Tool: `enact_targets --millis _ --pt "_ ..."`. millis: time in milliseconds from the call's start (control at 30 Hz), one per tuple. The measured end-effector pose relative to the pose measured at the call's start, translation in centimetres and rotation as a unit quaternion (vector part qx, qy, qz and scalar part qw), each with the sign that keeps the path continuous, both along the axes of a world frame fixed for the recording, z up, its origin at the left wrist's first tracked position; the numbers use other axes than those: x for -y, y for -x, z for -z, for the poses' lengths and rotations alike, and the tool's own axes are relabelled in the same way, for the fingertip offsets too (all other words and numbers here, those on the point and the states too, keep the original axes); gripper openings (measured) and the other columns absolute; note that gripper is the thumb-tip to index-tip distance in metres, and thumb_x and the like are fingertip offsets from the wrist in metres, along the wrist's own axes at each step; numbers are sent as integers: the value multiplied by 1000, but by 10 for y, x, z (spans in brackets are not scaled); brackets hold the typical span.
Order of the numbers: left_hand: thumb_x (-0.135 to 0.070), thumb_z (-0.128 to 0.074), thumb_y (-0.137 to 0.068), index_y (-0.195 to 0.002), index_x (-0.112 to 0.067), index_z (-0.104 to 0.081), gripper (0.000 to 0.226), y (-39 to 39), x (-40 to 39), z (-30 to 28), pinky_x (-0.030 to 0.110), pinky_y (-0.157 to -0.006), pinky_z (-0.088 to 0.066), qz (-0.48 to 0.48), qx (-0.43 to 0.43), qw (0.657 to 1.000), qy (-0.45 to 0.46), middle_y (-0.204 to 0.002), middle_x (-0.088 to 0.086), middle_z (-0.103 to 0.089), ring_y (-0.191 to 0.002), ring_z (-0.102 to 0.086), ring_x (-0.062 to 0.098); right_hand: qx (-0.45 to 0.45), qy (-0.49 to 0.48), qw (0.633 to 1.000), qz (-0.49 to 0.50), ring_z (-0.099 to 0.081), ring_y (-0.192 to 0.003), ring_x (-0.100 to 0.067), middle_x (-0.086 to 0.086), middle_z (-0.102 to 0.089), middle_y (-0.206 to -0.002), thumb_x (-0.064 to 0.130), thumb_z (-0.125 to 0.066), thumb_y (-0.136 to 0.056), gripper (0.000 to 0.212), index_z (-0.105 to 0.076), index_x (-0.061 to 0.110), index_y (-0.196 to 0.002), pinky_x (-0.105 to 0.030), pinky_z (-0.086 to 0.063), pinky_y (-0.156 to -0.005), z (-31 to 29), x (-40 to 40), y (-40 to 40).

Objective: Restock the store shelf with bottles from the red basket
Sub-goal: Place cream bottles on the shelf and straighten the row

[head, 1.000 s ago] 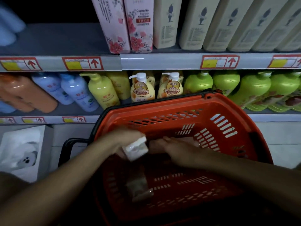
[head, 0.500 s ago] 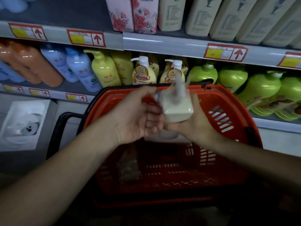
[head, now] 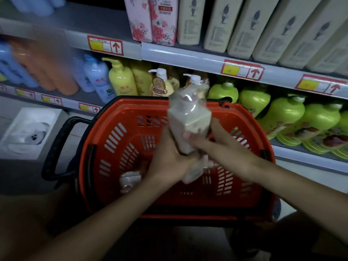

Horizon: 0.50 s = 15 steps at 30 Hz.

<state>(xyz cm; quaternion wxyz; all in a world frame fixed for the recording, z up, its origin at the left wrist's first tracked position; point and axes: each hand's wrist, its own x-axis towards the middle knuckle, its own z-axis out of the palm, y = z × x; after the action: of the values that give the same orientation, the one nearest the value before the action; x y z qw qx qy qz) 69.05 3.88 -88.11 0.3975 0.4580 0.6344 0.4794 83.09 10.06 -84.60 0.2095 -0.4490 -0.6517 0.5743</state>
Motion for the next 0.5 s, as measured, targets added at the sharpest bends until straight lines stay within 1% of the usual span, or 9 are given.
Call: enact_targets --millis 33,67,133,167,233,267,333,433,500 --pt "-25 -88 -60 -118 -27 -53 68 6 -3 -1 11 -75 -51 -12 14 1000 14 -101 -18 -72 -94 -67 -11 22 -13 999 -35 -63 -109 11 23 -68 -117 68 -74 -69 66 -53 41 -126 -19 -51 -92 -3 3 -4" --pt "-24 -90 -57 -117 -27 -54 71 13 -7 -4 9 -73 -49 -11 20 999 26 -100 -19 -72 -93 -66 -13 34 -32 997 -58 -61 -113 9 22 -67 -121 63 -75 -74 63 -54 41 -130 -23 -50 -97 -5 4 -8" --pt "-23 -98 -52 -120 -24 -53 82 23 -14 -15 9 -77 -48 3 10 999 40 -108 -15 -69 -98 -63 -13 32 -61 996 -60 -61 -117 2 18 -68 -125 51 -75 -81 61 -54 36 -136 -30 -49 -102 -6 -1 -18" --pt "-22 -98 -53 -122 -21 -53 83 25 -16 -23 11 -78 -48 9 14 999 42 -111 -12 -69 -100 -64 -10 24 -62 996 -55 -62 -116 0 16 -68 -124 47 -73 -81 60 -55 34 -137 -30 -49 -100 -9 -4 -22" --pt "-12 -95 -56 -124 -16 -53 80 25 -17 -42 13 -75 -52 25 50 998 27 -109 -6 -74 -97 -69 -3 -9 -43 998 -50 -64 -116 -2 14 -70 -125 44 -72 -84 55 -58 31 -136 -25 -51 -96 -22 -4 -29" --pt "-8 -94 -56 -126 -13 -54 81 23 -16 -53 15 -73 -54 33 71 997 15 -107 -4 -75 -95 -71 1 -18 -43 998 -48 -65 -117 -5 12 -70 -127 44 -73 -86 54 -58 30 -136 -26 -52 -96 -30 -3 -32" --pt "-14 -94 -50 -126 -12 -55 85 18 -13 -80 24 -75 -59 42 102 994 0 -105 -2 -77 -95 -73 7 -28 -53 997 -44 -66 -118 -12 7 -70 -128 44 -73 -87 52 -60 28 -135 -30 -53 -100 -52 0 -38" --pt "-26 -91 -46 -122 -13 -61 83 11 -13 -124 36 -84 -60 49 139 989 -25 -105 1 -77 -99 -74 15 -45 -74 996 -28 -67 -117 -27 -2 -70 -126 36 -80 -83 56 -61 23 -134 -51 -52 -103 -87 7 -45" --pt "-28 -90 -52 -119 -14 -66 73 9 -17 -156 44 -92 -58 86 129 987 -46 -108 3 -77 -102 -73 20 -62 -102 993 -13 -67 -116 -31 -4 -70 -126 24 -82 -80 60 -60 21 -135 -56 -52 -101 -110 12 -47"
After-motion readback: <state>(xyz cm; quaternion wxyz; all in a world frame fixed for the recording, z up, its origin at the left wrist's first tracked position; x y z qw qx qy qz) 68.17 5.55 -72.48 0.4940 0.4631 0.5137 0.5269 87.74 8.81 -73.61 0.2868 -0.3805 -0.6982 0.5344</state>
